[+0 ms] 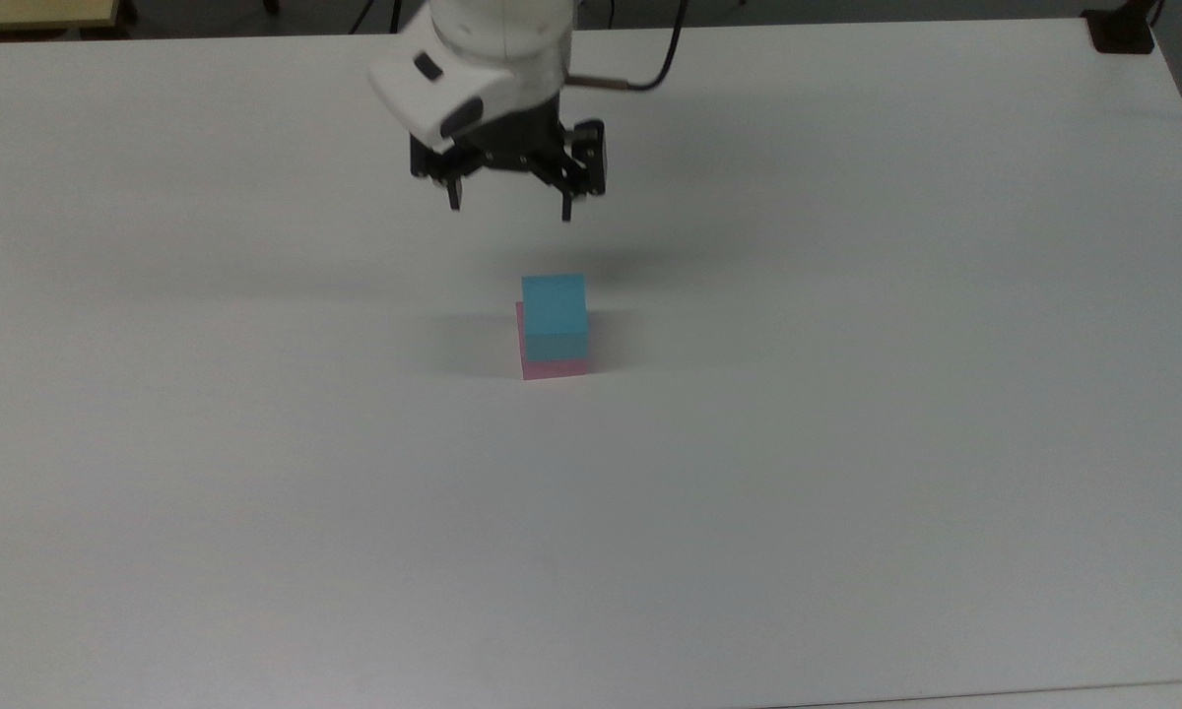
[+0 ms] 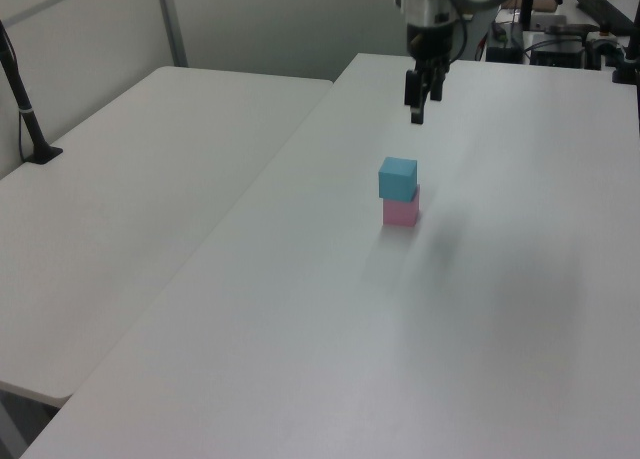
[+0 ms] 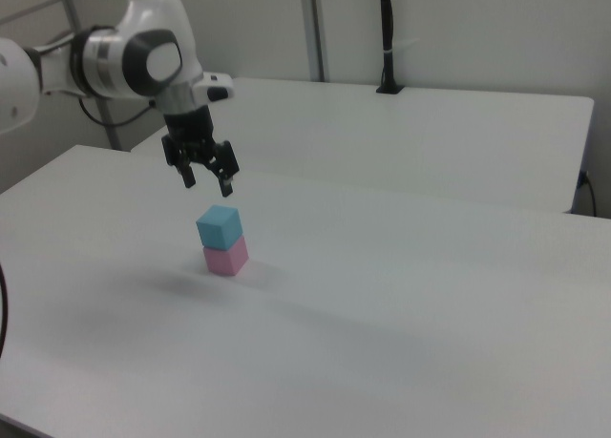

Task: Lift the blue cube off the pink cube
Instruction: 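Lower the open gripper down over the light-blue cube, then close the gripper on the light-blue cube and lift it slightly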

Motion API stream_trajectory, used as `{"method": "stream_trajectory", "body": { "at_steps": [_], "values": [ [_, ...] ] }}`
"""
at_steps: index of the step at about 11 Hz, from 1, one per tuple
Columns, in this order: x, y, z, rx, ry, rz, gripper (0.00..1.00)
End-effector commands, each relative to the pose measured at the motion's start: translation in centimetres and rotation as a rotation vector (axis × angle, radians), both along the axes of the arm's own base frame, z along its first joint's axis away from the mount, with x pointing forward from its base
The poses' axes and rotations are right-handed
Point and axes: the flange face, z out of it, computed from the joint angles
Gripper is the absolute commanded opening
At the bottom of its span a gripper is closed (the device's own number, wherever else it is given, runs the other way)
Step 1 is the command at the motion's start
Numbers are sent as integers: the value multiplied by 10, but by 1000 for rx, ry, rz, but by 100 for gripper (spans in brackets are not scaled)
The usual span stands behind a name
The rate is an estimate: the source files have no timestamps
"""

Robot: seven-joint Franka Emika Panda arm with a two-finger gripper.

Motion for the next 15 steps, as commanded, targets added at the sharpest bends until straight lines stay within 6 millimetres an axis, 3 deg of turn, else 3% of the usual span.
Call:
{"method": "stream_trajectory", "body": {
  "at_steps": [1,3,6,7,8,11,13,15],
  "values": [
    [18,23,-48,14,-3,33,100],
    [26,41,-71,13,-14,61,100],
    [32,41,-92,-15,-15,76,100],
    [33,39,-94,-47,-17,93,95],
    [32,38,-103,-59,-6,105,89],
    [33,39,-103,-56,-13,113,27],
    [33,29,-88,-42,-18,103,21],
    [33,-24,-70,-27,8,127,22]
  ]
}}
